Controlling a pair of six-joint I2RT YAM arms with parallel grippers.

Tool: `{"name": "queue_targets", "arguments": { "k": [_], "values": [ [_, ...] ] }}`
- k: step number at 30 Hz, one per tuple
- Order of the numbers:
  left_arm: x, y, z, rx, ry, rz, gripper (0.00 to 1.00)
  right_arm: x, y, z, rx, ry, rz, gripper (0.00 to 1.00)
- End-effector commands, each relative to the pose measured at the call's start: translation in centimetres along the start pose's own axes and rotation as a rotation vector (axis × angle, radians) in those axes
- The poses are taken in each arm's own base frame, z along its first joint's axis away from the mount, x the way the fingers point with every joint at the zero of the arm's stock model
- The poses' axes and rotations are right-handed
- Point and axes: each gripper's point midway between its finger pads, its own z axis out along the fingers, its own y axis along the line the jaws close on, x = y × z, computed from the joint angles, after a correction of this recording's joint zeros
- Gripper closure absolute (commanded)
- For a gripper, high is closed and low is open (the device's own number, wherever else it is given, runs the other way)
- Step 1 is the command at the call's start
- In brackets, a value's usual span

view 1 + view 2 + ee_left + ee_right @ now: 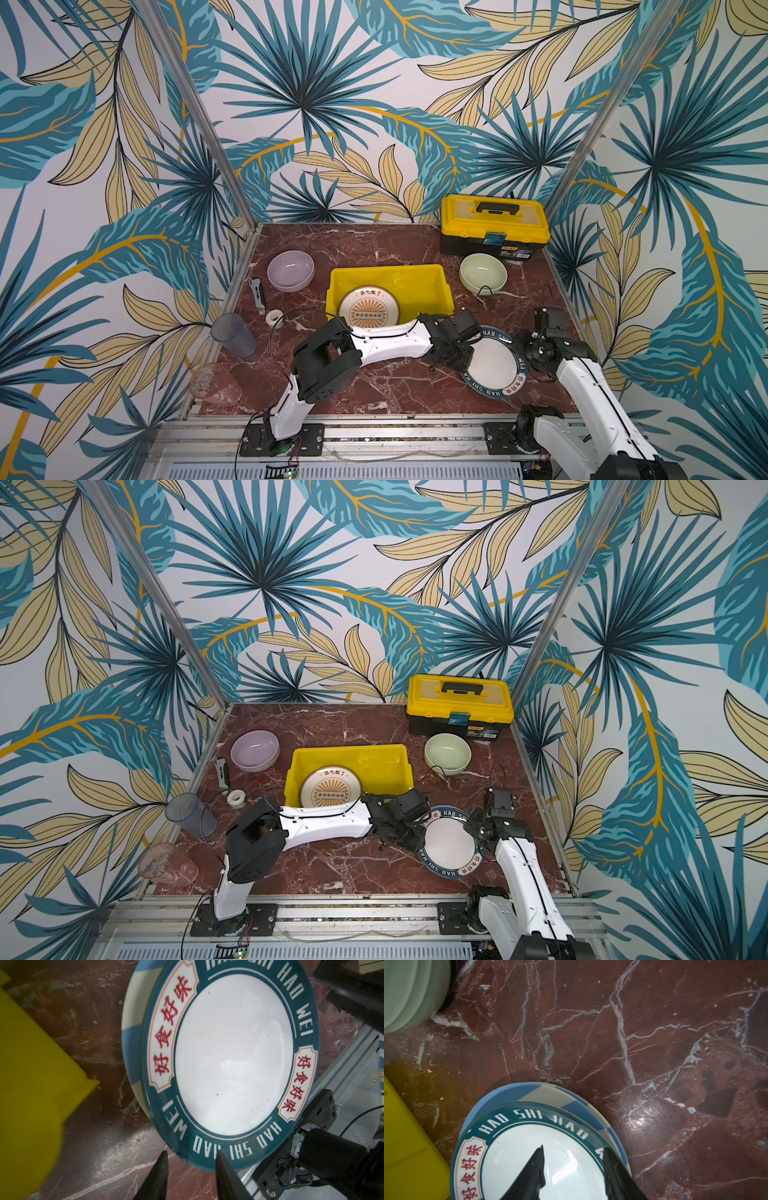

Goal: Place the mixed dishes into the plastic bin
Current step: 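Grip the teal-rimmed plate rim with the left gripper while the right gripper pins it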

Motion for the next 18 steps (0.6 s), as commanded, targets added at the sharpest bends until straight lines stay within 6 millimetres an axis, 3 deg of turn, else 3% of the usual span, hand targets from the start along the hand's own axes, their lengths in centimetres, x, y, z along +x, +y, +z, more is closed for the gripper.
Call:
{"name": "queue_targets", "arguments": {
  "k": [1,11,18],
  "values": [
    [-0.2,0.2,1.0,-0.012,-0.009,0.009,0.61,0.8,-1.2,0.7,0.050,0.023,0.020,0.52],
    [0.0,0.5,2.4,-0.020,0.014,0.017,0.62,1.6,-1.1,1.7,0.044,0.054,0.032,0.48],
    [-0.2,0.0,2.8,0.000,0.024,0.030,0.67,2.1,-0.8,2.1,0.026,0.079,0.034,0.52]
  ]
}}
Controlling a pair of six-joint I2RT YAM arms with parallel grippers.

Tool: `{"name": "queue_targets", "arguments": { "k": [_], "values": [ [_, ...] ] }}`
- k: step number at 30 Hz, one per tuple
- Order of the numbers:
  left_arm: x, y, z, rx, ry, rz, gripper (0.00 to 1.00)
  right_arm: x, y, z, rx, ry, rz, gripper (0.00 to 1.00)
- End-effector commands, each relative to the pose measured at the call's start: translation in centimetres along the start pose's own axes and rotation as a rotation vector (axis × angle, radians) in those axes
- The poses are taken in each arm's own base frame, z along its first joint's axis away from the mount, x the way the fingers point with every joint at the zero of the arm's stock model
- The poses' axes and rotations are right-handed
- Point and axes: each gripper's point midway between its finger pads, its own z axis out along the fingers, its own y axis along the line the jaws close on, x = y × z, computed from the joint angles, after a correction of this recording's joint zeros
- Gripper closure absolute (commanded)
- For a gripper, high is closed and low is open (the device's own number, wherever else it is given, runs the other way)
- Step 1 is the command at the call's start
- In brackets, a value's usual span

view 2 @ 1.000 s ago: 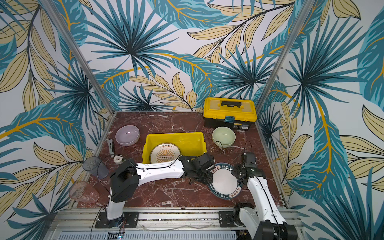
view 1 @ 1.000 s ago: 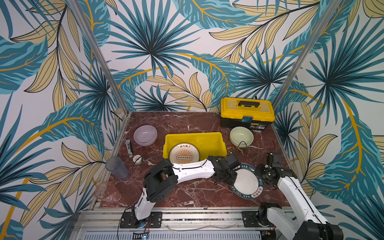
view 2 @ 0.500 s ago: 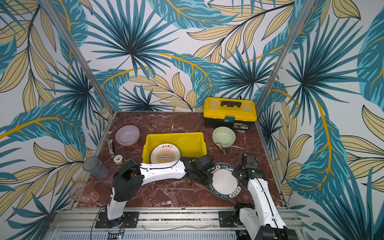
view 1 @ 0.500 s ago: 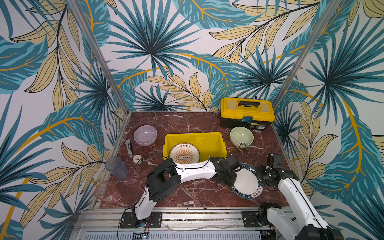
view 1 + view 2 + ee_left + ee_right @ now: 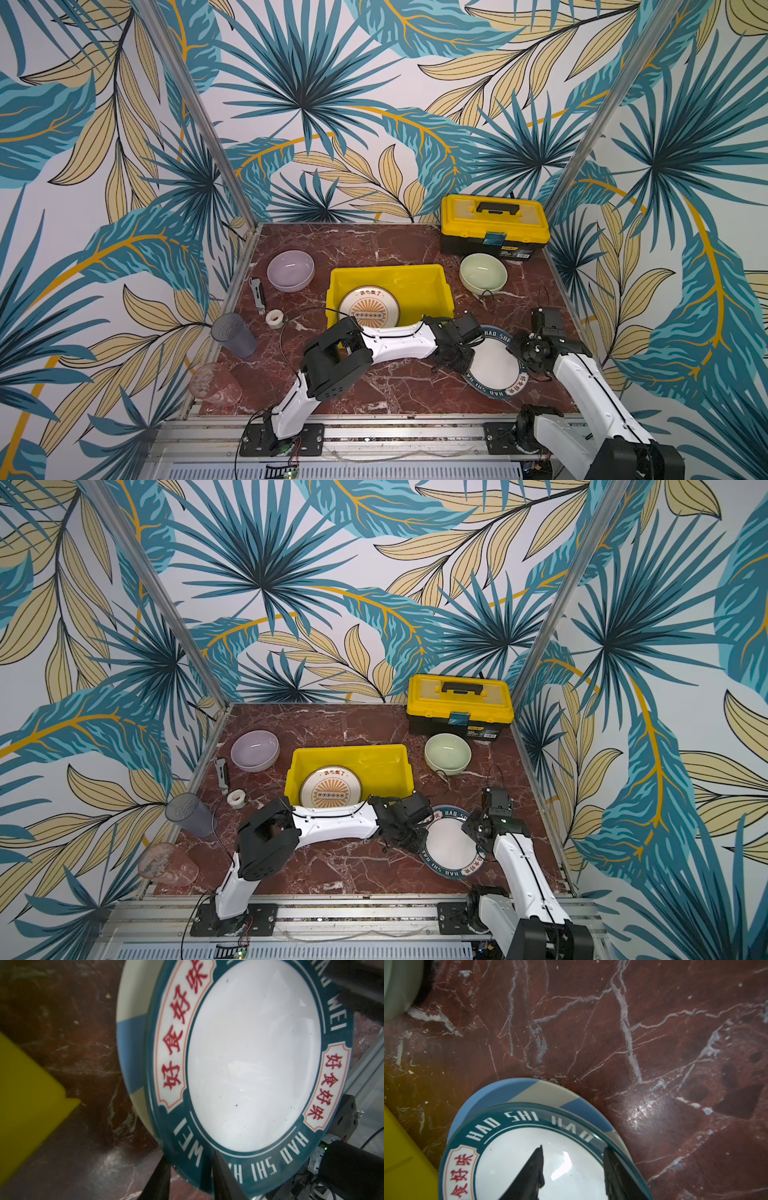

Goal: Place the mixed dishes into the plastic bin
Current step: 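Grip the teal-rimmed plate rim with the left gripper while the right gripper pins it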

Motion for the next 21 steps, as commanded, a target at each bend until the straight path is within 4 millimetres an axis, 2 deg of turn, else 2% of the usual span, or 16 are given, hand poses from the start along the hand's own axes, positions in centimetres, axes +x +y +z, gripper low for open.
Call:
{"name": "queue_targets", "arguments": {
  "k": [1,9,15,21],
  "values": [
    [-0.3,-0.5,0.5,0.012,0.005,0.021,0.68,1.0,-0.8,0.6,0.022,0.032,0.011,0.52],
    [-0.4,-0.9,0.7,0.027,0.008,0.033,0.69,0.7,-0.3,0.2,0.002,0.027,0.006,0.55],
    [-0.5,-0.7,0.9,0.027,0.006,0.035,0.69,-0.7,-0.9,-1.2,0.037,-0.054,0.003,0.42],
    [-0.8,-0.6,1.1,0.037,0.004,0.030,0.69,-1.7,-2.0,-2.1,0.087,-0.126,0.013,0.40]
  ]
}}
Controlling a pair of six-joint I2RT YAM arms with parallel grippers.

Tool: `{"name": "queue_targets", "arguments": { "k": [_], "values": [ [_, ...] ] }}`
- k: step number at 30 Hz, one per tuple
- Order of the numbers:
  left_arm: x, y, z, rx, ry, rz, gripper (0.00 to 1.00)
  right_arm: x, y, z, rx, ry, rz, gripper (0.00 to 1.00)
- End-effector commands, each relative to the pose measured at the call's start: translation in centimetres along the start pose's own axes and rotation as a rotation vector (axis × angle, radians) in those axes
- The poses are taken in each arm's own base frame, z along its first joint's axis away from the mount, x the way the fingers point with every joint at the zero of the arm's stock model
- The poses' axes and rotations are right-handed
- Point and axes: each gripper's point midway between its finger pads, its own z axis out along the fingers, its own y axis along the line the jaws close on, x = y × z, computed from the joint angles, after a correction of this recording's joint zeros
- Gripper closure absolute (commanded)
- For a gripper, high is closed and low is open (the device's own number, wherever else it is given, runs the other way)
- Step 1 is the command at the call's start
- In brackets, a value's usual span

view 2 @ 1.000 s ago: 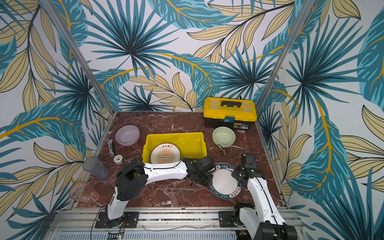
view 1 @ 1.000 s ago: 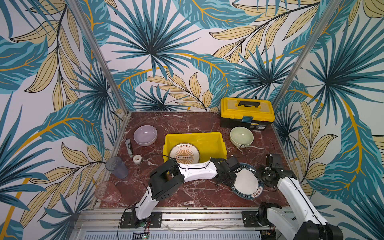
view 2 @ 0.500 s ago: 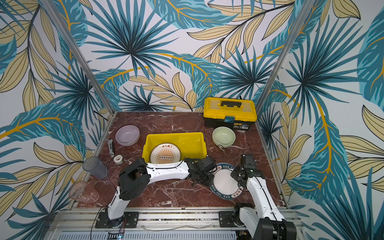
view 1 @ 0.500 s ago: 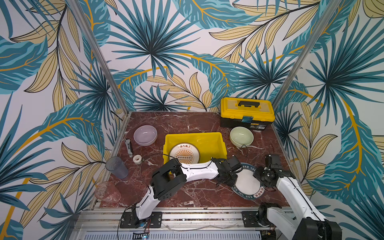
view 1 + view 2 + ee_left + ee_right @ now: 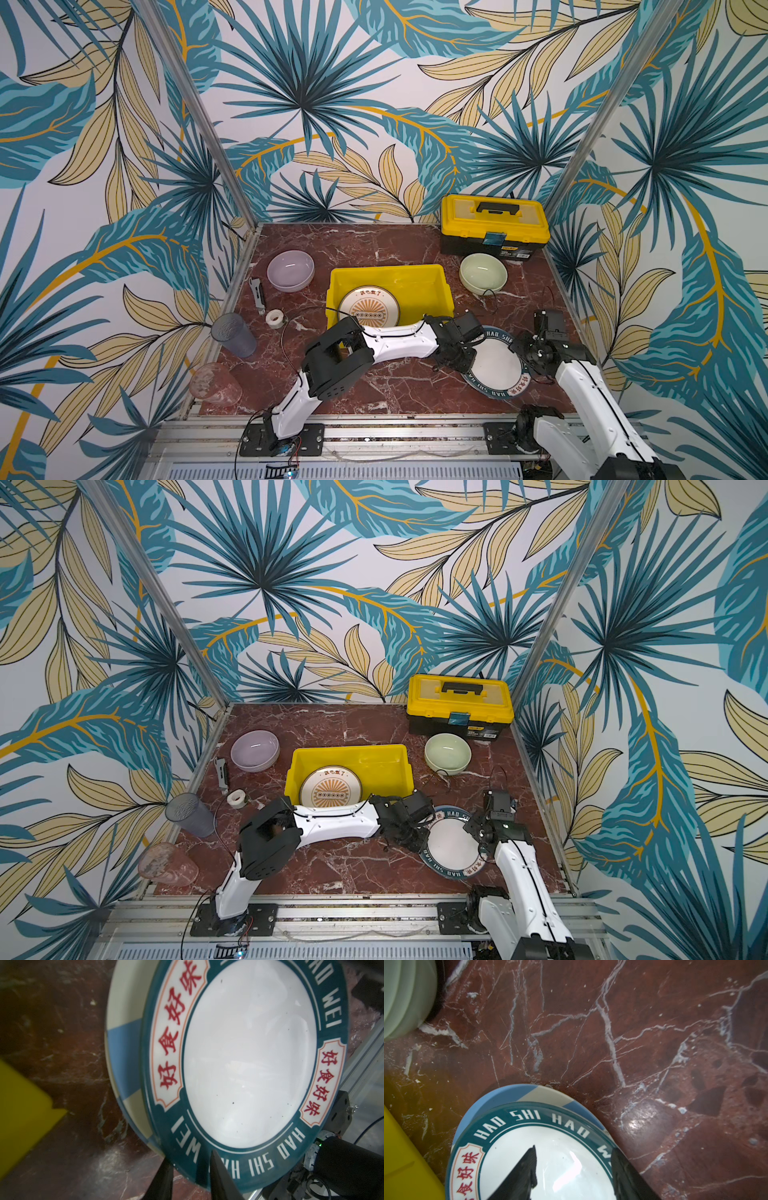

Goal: Place the mixed dishes into the plastic bin
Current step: 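Grip the teal-rimmed plate rim with the left gripper while the right gripper pins it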

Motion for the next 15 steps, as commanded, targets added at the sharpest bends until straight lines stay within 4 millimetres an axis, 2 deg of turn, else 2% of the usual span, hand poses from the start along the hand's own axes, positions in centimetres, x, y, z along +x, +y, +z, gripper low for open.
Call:
{"name": "queue_targets", "arguments": {
  "k": [1,15],
  "values": [
    [-0.7,-0.2,0.9,0.017,-0.007,0.010,0.69,-0.5,-1.4,-0.5,0.072,-0.030,0.008,0.41],
    [-2.0,0.1,1.3,0.050,-0.019,0.002,0.70,0.7,-2.0,1.5,0.125,0.042,0.026,0.42]
  ]
}}
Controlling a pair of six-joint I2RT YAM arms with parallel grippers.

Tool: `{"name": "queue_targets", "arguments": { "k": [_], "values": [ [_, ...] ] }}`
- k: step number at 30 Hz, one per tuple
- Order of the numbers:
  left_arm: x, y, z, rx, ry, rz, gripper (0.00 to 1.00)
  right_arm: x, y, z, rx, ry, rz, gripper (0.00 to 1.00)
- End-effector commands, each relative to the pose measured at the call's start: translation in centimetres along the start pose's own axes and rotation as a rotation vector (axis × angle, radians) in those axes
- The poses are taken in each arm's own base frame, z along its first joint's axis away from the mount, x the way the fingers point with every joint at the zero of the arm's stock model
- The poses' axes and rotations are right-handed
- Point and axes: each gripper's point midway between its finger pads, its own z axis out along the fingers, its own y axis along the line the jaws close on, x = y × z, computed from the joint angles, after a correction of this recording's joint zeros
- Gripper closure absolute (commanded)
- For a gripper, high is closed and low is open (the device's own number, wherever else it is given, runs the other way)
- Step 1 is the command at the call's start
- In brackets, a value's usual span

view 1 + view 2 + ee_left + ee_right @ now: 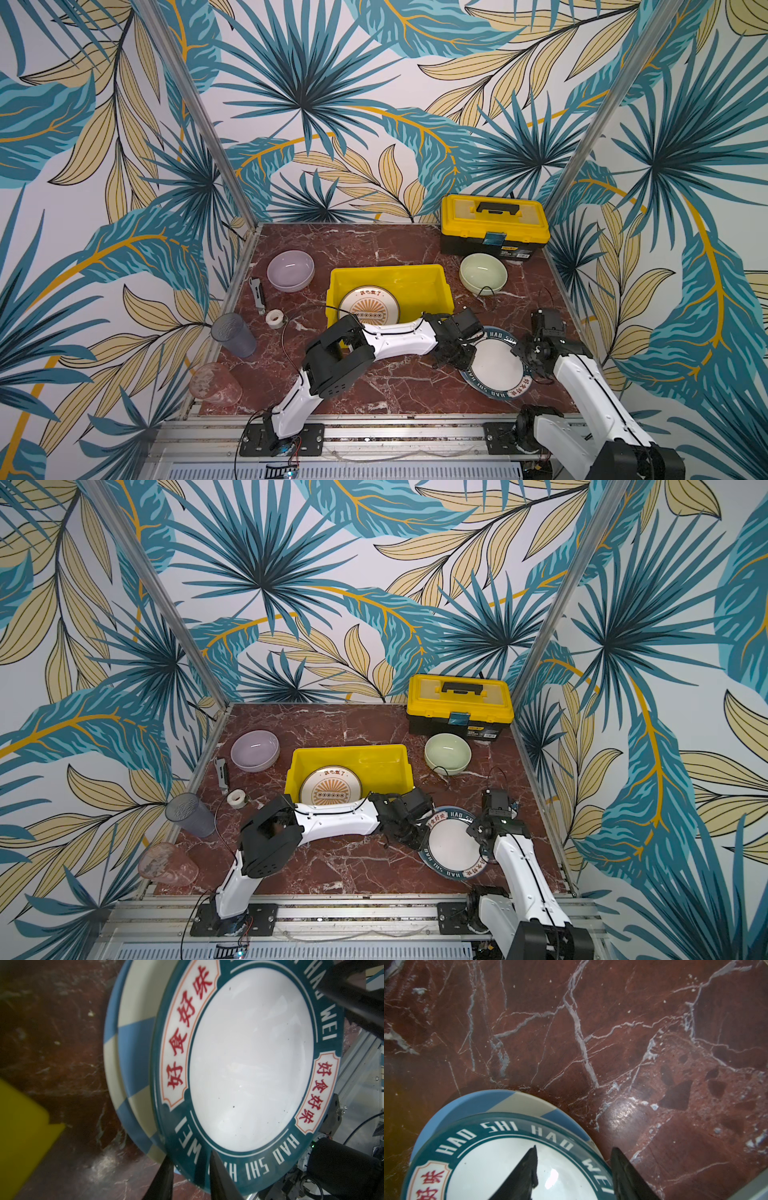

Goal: Place the mixed dishes into the plastic bin
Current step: 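Grip the teal-rimmed plate rim with the left gripper while the right gripper pins it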

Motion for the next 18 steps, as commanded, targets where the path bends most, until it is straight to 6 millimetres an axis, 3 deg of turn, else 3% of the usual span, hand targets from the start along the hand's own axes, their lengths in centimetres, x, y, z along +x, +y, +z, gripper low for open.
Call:
{"name": "queue_targets", "arguments": {
  "k": [1,8,18],
  "values": [
    [-0.9,0.1,1.1,0.015,-0.012,0.013,0.70,0.4,-0.1,0.5,0.003,0.016,0.022,0.42],
    [-1.0,-0.1,1.6,0.031,0.001,0.020,0.70,1.4,1.4,1.1,-0.086,0.058,0.034,0.43],
    [-0.9,-0.1,2.1,0.042,0.016,0.017,0.71,1.8,3.0,0.2,-0.197,0.073,0.008,0.46]
  ]
}}
